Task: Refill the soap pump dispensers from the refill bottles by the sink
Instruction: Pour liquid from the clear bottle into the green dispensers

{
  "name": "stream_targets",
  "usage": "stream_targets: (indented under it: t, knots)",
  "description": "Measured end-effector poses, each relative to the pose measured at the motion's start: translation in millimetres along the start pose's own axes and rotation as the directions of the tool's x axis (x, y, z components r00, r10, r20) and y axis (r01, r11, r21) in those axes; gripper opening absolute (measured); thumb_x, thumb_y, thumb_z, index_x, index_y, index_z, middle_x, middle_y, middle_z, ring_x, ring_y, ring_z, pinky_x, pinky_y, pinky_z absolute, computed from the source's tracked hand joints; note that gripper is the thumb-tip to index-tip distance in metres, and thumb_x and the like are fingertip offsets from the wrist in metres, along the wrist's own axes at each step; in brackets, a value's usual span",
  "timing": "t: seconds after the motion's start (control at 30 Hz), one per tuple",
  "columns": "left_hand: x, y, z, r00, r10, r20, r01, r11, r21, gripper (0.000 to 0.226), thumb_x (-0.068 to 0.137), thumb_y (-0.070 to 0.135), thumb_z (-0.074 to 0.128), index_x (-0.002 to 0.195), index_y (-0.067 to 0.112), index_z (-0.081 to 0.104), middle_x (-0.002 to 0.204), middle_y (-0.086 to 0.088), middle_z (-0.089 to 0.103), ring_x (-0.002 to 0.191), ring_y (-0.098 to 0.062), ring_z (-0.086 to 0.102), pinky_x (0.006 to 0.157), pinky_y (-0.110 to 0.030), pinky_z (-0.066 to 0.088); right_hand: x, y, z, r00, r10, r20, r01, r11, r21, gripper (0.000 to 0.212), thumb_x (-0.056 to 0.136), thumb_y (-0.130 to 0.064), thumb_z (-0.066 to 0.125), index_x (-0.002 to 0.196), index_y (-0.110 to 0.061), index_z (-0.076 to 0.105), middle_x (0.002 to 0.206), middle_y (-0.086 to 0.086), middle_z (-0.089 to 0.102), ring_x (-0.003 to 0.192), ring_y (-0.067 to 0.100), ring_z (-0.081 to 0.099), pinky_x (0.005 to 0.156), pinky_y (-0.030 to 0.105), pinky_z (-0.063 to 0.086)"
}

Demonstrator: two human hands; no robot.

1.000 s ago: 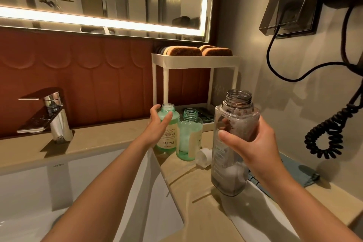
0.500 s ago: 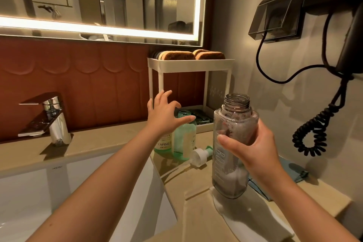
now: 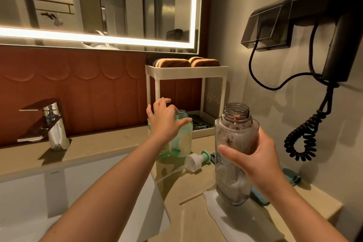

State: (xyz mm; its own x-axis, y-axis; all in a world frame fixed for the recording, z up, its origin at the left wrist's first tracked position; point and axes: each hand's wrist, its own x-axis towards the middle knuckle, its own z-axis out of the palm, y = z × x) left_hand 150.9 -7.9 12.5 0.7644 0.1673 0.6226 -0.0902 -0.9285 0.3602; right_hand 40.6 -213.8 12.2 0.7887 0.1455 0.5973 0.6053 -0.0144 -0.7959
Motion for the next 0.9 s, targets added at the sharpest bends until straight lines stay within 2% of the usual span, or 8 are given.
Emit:
stream_targets:
  t: [0.03, 0.13, 0.33, 0.5, 0.6, 0.73, 0.8, 0.9]
  knots:
    - [1.2, 2.2, -4.4, 1.000, 0.002, -0.028, -0.003, 1.000, -0.020, 0.049, 0.077, 0.059, 0.059, 0.106, 0.020, 0.063, 0.144, 0.000, 0.036, 0.138, -0.019, 0.018, 0.114, -0.047, 0.003, 0.0, -0.4, -0.3, 1.000, -0.005, 0.002, 0.005, 1.000, -0.001, 0.062, 0.048, -0.031, 0.091, 0.099, -0.031, 0.056, 0.093, -0.024, 0.068, 0.089, -0.003, 0.064, 0.066, 0.010, 0.050]
    - [5.5, 11.6, -25.8, 0.995, 0.035, -0.089, -0.039, 0.998, -0.044, 0.049, 0.077, 0.059, 0.060, 0.106, 0.020, 0.063, 0.142, 0.000, 0.038, 0.137, -0.019, 0.020, 0.114, -0.047, 0.002, 0.0, -6.9, -3.0, 1.000, -0.015, -0.004, 0.015, 1.000, 0.012, 0.063, 0.043, -0.042, 0.079, 0.100, -0.030, 0.057, 0.096, -0.021, 0.068, 0.089, -0.001, 0.065, 0.066, 0.011, 0.050]
    - [-4.6, 32.2, -78.5, 0.978, 0.153, -0.141, -0.163, 0.985, -0.063, 0.048, 0.075, 0.059, 0.061, 0.102, 0.020, 0.065, 0.137, 0.002, 0.043, 0.134, -0.016, 0.025, 0.113, -0.044, -0.001, -4.1, -18.5, -3.9, 0.999, -0.033, -0.012, 0.033, 0.999, 0.010, 0.064, 0.042, -0.044, 0.077, 0.101, -0.031, 0.056, 0.096, -0.019, 0.068, 0.089, 0.001, 0.066, 0.065, 0.011, 0.051]
    - [-41.4, 41.0, -112.0, 0.976, 0.199, -0.083, -0.208, 0.971, -0.117, 0.045, 0.075, 0.058, 0.062, 0.101, 0.021, 0.065, 0.134, 0.005, 0.046, 0.132, -0.012, 0.028, 0.113, -0.042, 0.000, -19.5, -29.1, -1.5, 1.000, -0.022, -0.018, 0.023, 1.000, 0.021, 0.061, 0.044, -0.032, 0.083, 0.099, -0.029, 0.056, 0.092, -0.021, 0.069, 0.087, -0.001, 0.066, 0.064, 0.012, 0.051]
    - [-71.1, 39.8, -126.3, 0.983, 0.184, -0.009, -0.182, 0.963, -0.198, 0.044, 0.073, 0.058, 0.062, 0.100, 0.023, 0.065, 0.130, 0.007, 0.049, 0.128, -0.010, 0.033, 0.112, -0.041, 0.007, -34.6, -32.3, -0.1, 0.999, -0.011, -0.037, 0.011, 1.000, 0.016, 0.061, 0.044, -0.037, 0.082, 0.099, -0.032, 0.056, 0.093, -0.022, 0.068, 0.088, -0.001, 0.066, 0.064, 0.011, 0.050]
    - [-110.5, 39.7, -142.6, 0.977, 0.206, 0.060, -0.182, 0.944, -0.274, 0.041, 0.072, 0.055, 0.064, 0.098, 0.023, 0.064, 0.124, 0.009, 0.052, 0.120, -0.006, 0.038, 0.111, -0.045, 0.019, -54.8, -39.5, 0.1, 0.999, 0.004, -0.044, -0.004, 1.000, -0.010, 0.059, 0.050, -0.027, 0.089, 0.098, -0.032, 0.055, 0.091, -0.020, 0.069, 0.088, -0.003, 0.065, 0.065, 0.010, 0.051]
    - [-127.7, 39.4, -147.2, 0.972, 0.222, 0.074, -0.191, 0.937, -0.293, 0.042, 0.070, 0.056, 0.064, 0.097, 0.025, 0.063, 0.123, 0.010, 0.051, 0.119, -0.004, 0.037, 0.113, -0.043, 0.017, -63.1, -41.7, -0.6, 0.999, 0.012, -0.043, -0.013, 1.000, -0.017, 0.054, 0.049, -0.027, 0.079, 0.097, -0.031, 0.055, 0.089, -0.012, 0.069, 0.087, -0.004, 0.065, 0.066, 0.010, 0.051]
    - [-154.0, 38.3, -149.9, 0.961, 0.259, 0.101, -0.222, 0.934, -0.279, 0.039, 0.068, 0.057, 0.062, 0.095, 0.030, 0.059, 0.123, 0.013, 0.050, 0.119, -0.001, 0.034, 0.112, -0.030, 0.005, -77.5, -46.9, 1.3, 0.999, 0.030, -0.019, -0.031, 0.999, -0.034, 0.053, 0.050, -0.026, 0.076, 0.097, -0.030, 0.054, 0.094, -0.012, 0.066, 0.085, -0.007, 0.064, 0.066, 0.008, 0.049]
